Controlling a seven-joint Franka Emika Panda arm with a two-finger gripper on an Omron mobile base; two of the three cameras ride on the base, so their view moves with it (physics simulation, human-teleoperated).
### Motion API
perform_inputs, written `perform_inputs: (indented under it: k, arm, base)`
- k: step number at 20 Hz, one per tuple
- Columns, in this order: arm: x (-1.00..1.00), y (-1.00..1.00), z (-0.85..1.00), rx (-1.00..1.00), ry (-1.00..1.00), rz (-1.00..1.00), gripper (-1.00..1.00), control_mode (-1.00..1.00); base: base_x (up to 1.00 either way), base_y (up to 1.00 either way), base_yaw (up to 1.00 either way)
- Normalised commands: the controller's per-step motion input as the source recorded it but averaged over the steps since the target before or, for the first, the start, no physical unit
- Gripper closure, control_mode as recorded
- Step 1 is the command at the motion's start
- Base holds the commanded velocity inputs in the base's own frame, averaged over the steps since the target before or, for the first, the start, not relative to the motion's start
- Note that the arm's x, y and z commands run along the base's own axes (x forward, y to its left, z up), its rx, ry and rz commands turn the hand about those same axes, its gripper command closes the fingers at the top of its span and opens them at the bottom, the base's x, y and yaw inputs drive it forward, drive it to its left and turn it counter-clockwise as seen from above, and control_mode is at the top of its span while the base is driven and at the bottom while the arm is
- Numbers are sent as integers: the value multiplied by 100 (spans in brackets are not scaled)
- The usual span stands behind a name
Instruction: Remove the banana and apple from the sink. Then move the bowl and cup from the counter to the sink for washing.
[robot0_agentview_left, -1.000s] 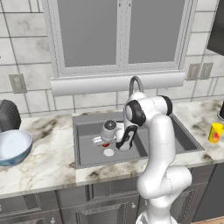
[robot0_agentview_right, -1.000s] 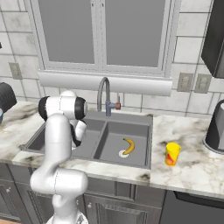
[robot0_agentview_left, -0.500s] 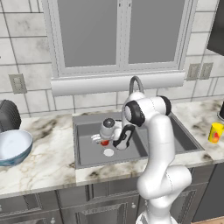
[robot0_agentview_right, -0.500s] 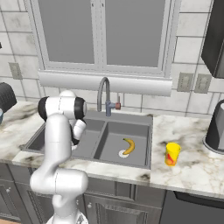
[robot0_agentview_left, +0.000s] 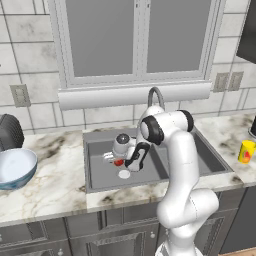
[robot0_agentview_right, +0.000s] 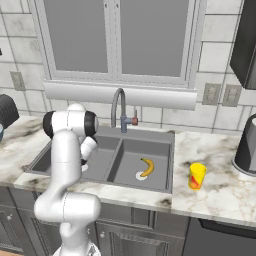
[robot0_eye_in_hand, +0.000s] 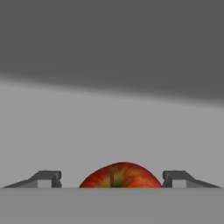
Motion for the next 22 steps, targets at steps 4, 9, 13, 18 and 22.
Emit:
perform_inputs:
  k: [4,9,13,18,22]
  arm:
    - [4,3,-17,1,9,-2,100,-100]
    - [8,5,-17,0,11,-2,100,-100]
    - [4,0,-13,1,14,-1,100,-100]
    - [-4,2,0,3,11,0,100,-100]
    - [-14,1,3,2,2,0,100,-100]
  base:
    - [0,0,0]
    - [0,0,0]
    - [0,0,0]
    - [0,0,0]
    - [0,0,0]
